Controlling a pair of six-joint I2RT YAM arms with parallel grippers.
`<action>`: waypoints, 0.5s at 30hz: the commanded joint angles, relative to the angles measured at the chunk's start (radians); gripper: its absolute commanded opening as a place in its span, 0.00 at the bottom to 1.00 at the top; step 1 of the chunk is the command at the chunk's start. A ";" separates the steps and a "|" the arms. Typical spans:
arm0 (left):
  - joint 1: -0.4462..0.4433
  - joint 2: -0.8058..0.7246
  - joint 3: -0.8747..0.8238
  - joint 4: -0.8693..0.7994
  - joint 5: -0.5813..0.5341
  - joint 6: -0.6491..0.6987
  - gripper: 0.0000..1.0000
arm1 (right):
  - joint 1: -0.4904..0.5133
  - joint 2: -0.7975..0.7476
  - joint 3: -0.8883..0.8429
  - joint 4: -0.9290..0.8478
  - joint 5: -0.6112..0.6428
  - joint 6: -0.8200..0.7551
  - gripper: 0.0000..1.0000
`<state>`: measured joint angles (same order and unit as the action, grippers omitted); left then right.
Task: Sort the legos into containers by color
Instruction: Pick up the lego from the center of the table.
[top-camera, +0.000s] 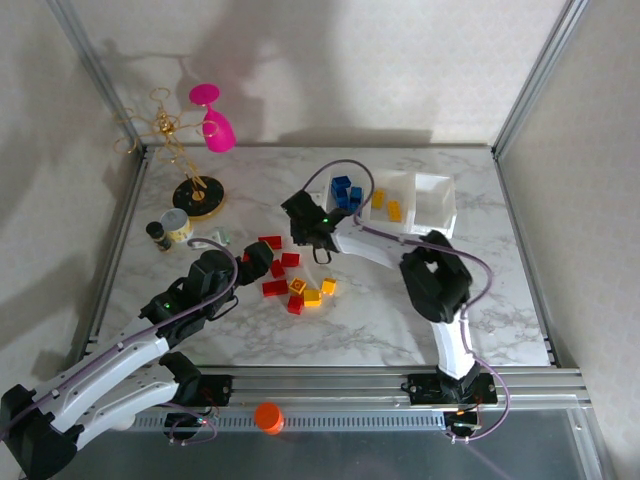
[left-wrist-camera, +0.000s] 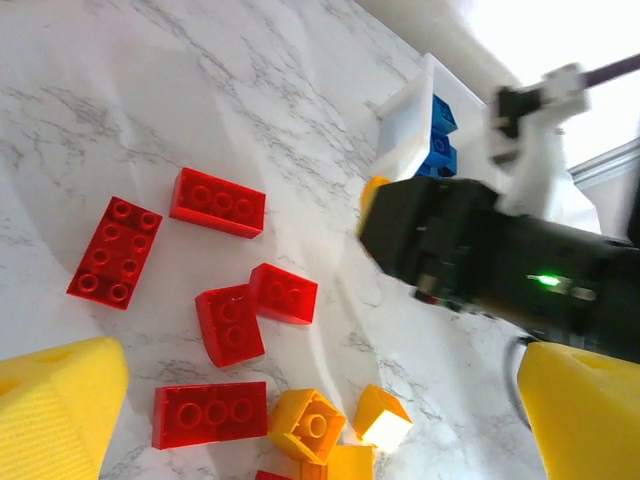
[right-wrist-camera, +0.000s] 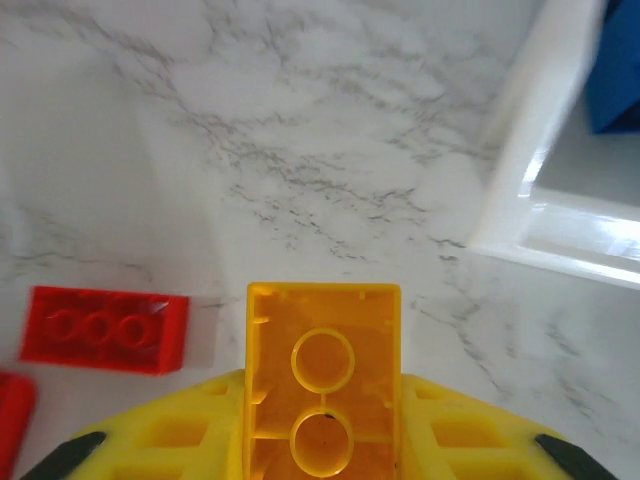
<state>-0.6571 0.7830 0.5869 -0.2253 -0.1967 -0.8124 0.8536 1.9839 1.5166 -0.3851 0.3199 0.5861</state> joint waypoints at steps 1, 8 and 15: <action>0.007 0.013 0.032 0.048 0.047 0.006 1.00 | -0.031 -0.143 -0.084 0.022 0.025 -0.019 0.29; -0.024 0.097 0.072 0.115 0.104 0.030 1.00 | -0.183 -0.331 -0.238 0.010 0.013 -0.053 0.29; -0.091 0.225 0.124 0.178 0.123 0.050 1.00 | -0.391 -0.335 -0.290 0.051 -0.077 -0.106 0.30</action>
<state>-0.7273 0.9722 0.6670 -0.0959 -0.0978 -0.7868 0.5060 1.6428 1.2381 -0.3550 0.2806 0.5217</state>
